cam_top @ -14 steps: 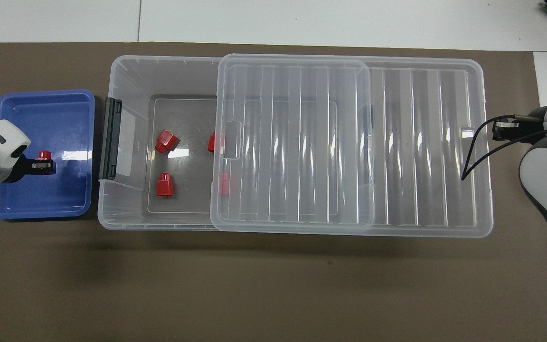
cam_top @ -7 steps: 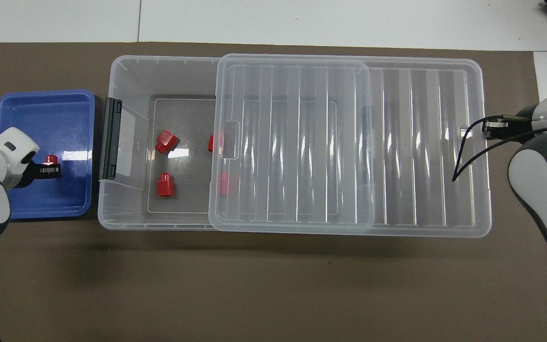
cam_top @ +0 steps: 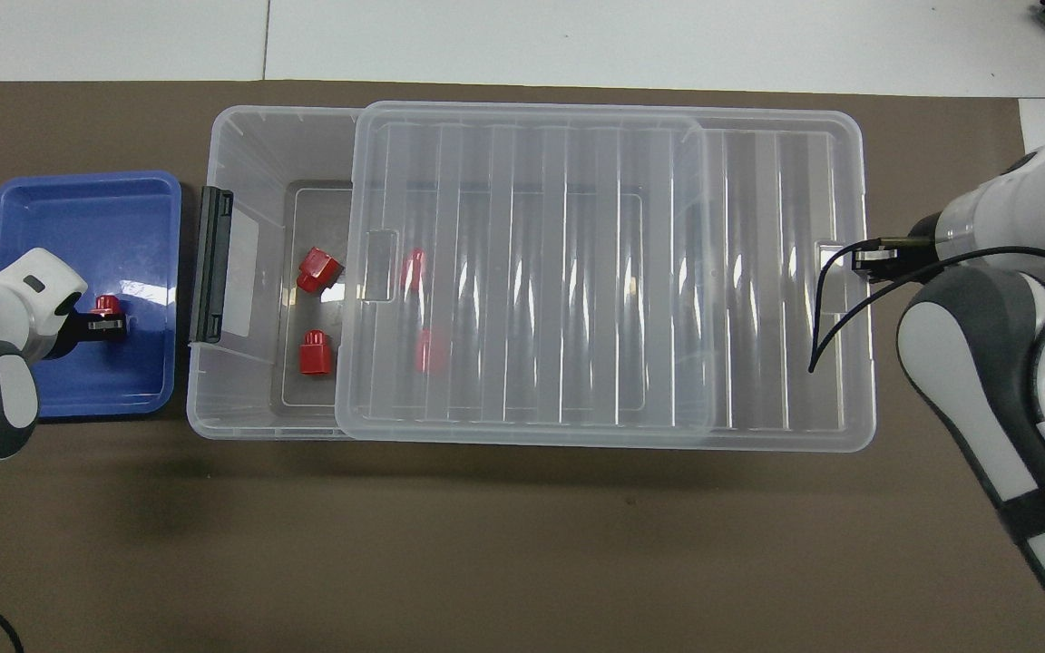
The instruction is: Place red block in blue tray from box
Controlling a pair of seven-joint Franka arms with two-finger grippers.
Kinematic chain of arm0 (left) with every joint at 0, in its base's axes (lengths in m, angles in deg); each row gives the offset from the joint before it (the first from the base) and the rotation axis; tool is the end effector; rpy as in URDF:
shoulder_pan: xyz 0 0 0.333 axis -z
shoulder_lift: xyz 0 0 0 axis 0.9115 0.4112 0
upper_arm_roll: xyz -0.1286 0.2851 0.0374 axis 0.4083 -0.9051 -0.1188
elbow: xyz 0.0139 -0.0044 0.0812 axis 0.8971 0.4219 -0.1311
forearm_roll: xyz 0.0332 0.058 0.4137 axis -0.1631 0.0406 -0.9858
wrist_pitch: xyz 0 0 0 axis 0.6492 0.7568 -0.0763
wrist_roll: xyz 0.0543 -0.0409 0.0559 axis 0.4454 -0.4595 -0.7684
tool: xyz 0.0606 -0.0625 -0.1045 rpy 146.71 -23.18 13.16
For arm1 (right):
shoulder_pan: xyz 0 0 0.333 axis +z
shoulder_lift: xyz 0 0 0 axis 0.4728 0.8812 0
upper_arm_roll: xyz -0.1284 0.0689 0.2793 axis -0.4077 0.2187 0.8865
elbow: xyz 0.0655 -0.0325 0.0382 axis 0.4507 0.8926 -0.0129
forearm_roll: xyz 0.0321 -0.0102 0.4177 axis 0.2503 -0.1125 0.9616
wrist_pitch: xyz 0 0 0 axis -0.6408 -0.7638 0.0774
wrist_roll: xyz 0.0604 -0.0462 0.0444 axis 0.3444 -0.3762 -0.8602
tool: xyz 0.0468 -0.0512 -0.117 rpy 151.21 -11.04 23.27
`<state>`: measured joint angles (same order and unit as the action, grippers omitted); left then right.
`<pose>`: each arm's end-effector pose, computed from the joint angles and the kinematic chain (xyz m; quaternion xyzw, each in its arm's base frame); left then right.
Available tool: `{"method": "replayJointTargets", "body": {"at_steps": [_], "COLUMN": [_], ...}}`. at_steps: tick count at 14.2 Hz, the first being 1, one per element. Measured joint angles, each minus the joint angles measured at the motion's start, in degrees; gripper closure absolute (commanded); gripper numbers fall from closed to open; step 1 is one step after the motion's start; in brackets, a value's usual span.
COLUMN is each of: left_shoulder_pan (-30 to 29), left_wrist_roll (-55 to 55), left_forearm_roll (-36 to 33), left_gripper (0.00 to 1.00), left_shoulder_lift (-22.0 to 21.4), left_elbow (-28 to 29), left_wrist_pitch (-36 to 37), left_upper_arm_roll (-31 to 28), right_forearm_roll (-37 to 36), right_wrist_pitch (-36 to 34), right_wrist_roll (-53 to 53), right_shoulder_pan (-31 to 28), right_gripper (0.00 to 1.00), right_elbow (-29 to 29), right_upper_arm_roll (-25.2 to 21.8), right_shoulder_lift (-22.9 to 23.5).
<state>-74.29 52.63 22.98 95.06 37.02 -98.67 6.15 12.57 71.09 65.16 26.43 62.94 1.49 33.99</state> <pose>0.5801 0.1025 0.2524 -0.9969 -0.0130 -0.0742 0.0209 0.6250 0.0119 0.4240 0.9987 -0.0366 0.0348 0.0037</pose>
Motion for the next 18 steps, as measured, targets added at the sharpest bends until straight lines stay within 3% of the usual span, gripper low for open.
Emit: {"method": "replayJointTargets", "body": {"at_steps": [1,2,3,10,15,17,18], "left_shoulder_pan": [0.0,0.0,0.0,0.0,1.1,1.8,2.2], "left_wrist_roll": [0.0,0.0,0.0,0.0,0.1,0.1,0.1], "left_forearm_roll": [0.0,0.0,0.0,0.0,0.0,0.0,0.0], "left_gripper": [0.25,0.12,0.08,0.09,0.09,0.00,0.00], "left_shoulder_lift": [0.1,0.4,0.6,0.9,-0.1,-1.1,-1.8], "left_elbow": [0.0,0.1,0.1,-0.7,-16.5,-20.2,-21.2], "left_wrist_pitch": [0.0,-0.1,-0.4,0.5,23.0,28.8,31.1], "left_upper_arm_roll": [0.0,0.0,-0.1,0.0,0.3,0.4,0.4], "right_forearm_roll": [0.1,0.1,0.2,0.5,0.7,0.7,0.7], "right_wrist_pitch": [-0.5,-0.7,-0.7,-0.8,-0.9,-0.9,-1.0], "right_wrist_roll": [0.0,0.0,0.0,0.3,2.2,3.5,3.8], "right_shoulder_pan": [1.1,2.2,3.2,7.5,9.7,10.5,10.7], "right_gripper": [1.00,1.00,1.00,1.00,1.00,1.00,1.00], "right_elbow": [0.0,0.0,0.0,0.0,0.0,0.0,0.0], "right_upper_arm_roll": [0.1,0.2,0.2,0.4,0.4,0.4,0.4], "right_shoulder_lift": [0.0,0.0,0.0,-0.1,-0.3,-0.5,-0.6]}}
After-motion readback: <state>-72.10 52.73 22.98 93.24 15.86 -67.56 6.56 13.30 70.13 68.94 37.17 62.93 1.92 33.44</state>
